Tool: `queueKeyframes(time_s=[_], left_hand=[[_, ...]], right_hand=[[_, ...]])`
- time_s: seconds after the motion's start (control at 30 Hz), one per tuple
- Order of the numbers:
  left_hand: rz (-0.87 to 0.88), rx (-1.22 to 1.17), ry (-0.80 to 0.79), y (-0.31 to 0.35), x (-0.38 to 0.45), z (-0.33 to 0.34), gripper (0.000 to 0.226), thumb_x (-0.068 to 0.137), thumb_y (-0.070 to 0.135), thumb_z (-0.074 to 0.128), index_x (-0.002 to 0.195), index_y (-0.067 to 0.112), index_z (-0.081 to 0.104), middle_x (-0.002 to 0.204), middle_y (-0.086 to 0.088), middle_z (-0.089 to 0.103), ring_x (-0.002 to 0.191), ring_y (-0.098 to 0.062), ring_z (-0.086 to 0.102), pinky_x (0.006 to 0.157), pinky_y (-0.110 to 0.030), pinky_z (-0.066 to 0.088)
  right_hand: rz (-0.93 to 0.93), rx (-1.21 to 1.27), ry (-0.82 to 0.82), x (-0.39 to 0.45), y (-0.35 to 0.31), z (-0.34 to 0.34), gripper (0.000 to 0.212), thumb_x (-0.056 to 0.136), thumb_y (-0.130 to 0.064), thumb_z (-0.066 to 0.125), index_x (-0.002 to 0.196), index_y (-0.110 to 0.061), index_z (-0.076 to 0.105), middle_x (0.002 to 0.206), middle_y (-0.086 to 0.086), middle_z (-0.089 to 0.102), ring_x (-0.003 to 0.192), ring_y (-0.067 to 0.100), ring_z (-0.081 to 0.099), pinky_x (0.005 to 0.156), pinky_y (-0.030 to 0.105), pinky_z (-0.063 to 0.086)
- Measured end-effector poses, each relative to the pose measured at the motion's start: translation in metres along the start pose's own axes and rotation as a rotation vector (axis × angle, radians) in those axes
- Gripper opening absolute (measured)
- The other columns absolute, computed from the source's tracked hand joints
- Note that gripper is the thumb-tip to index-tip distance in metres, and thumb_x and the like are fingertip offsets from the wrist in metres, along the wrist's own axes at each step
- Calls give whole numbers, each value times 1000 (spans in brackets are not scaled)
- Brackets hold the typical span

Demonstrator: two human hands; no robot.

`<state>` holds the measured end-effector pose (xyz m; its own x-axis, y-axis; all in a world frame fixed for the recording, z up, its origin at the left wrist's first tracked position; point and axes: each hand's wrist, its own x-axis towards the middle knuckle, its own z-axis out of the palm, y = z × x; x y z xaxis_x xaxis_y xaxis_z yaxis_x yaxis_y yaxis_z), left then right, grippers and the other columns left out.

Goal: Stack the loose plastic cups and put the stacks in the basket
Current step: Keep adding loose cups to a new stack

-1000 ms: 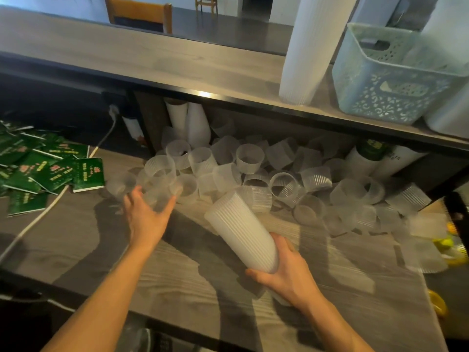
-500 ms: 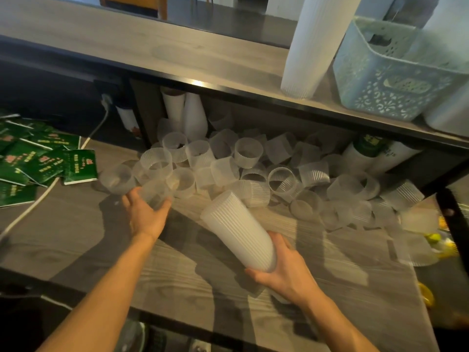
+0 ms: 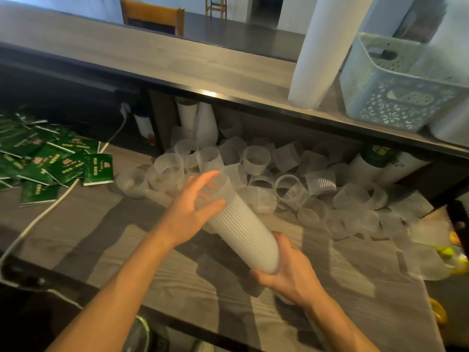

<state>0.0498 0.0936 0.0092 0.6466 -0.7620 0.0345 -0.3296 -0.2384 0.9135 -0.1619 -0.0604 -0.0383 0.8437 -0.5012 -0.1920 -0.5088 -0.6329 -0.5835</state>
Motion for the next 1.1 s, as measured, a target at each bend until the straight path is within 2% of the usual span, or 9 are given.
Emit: queueKeyframes(time_s=[0.23, 0.37, 0.43, 0.53, 0.6, 0.7, 0.9, 1.0, 1.1], left_hand=[[-21, -7, -83, 18, 3, 11, 82, 74, 76, 46, 146, 38, 38, 136, 18, 40, 127, 4, 39, 104, -24, 34], [-40, -45, -150, 22, 3, 23, 80, 82, 79, 43, 150, 40, 30, 143, 25, 30, 131, 3, 35, 106, -25, 33], [-72, -62, -149, 17, 5, 25, 74, 85, 71, 42, 150, 39, 30, 145, 23, 30, 132, 0, 34, 106, -25, 33], [-121, -200, -52, 7, 7, 27, 64, 88, 68, 46, 145, 40, 38, 142, 19, 41, 126, 6, 41, 96, -17, 35], [-139, -223, 113, -5, 12, 25, 56, 89, 62, 49, 139, 36, 45, 134, 15, 50, 116, 8, 47, 87, -14, 37], [-211, -103, 352, -33, 20, 16, 48, 94, 44, 59, 137, 25, 49, 128, 8, 56, 112, -5, 54, 89, -23, 41], [-359, 154, 522, -86, 26, -13, 70, 86, 45, 69, 143, 18, 38, 140, -7, 47, 125, -29, 49, 98, -45, 44], [-343, 305, 595, -90, 39, -26, 83, 83, 44, 73, 147, 12, 31, 144, -16, 35, 135, -36, 33, 106, -52, 36], [-336, 417, 572, -87, 61, -38, 97, 79, 45, 76, 152, 10, 23, 151, -18, 27, 140, -38, 22, 113, -52, 27]], right_hand=[[-51, 52, 73, 5, -6, -11, 88, 54, -80, 65, 125, -34, 39, 114, -14, 53, 103, 12, 57, 82, 36, 46], [-28, 72, 94, 10, -2, -14, 90, 54, -83, 66, 127, -37, 40, 113, -18, 52, 104, 12, 58, 82, 34, 47], [-20, 10, 97, 13, -1, -16, 89, 57, -80, 66, 129, -34, 41, 110, -18, 50, 105, 17, 60, 81, 35, 47], [-2, -37, 112, 18, -3, -17, 84, 61, -72, 72, 127, -32, 41, 105, -17, 50, 105, 20, 62, 80, 36, 47], [15, -23, 127, 20, -4, -16, 86, 57, -76, 68, 126, -31, 42, 104, -17, 51, 104, 20, 62, 80, 36, 47], [34, -27, 139, 19, -2, -11, 85, 54, -80, 60, 121, -32, 43, 103, -16, 52, 101, 19, 62, 78, 36, 46], [89, -47, 98, 17, 2, -4, 80, 53, -82, 58, 114, -37, 34, 109, -10, 56, 100, 20, 62, 83, 40, 50], [105, -66, 93, 21, -1, -1, 89, 52, -83, 57, 122, -31, 38, 112, -8, 58, 101, 21, 62, 81, 38, 48], [118, -89, 85, 27, -6, 2, 98, 52, -84, 55, 129, -28, 37, 117, -6, 59, 103, 22, 62, 76, 35, 43]])
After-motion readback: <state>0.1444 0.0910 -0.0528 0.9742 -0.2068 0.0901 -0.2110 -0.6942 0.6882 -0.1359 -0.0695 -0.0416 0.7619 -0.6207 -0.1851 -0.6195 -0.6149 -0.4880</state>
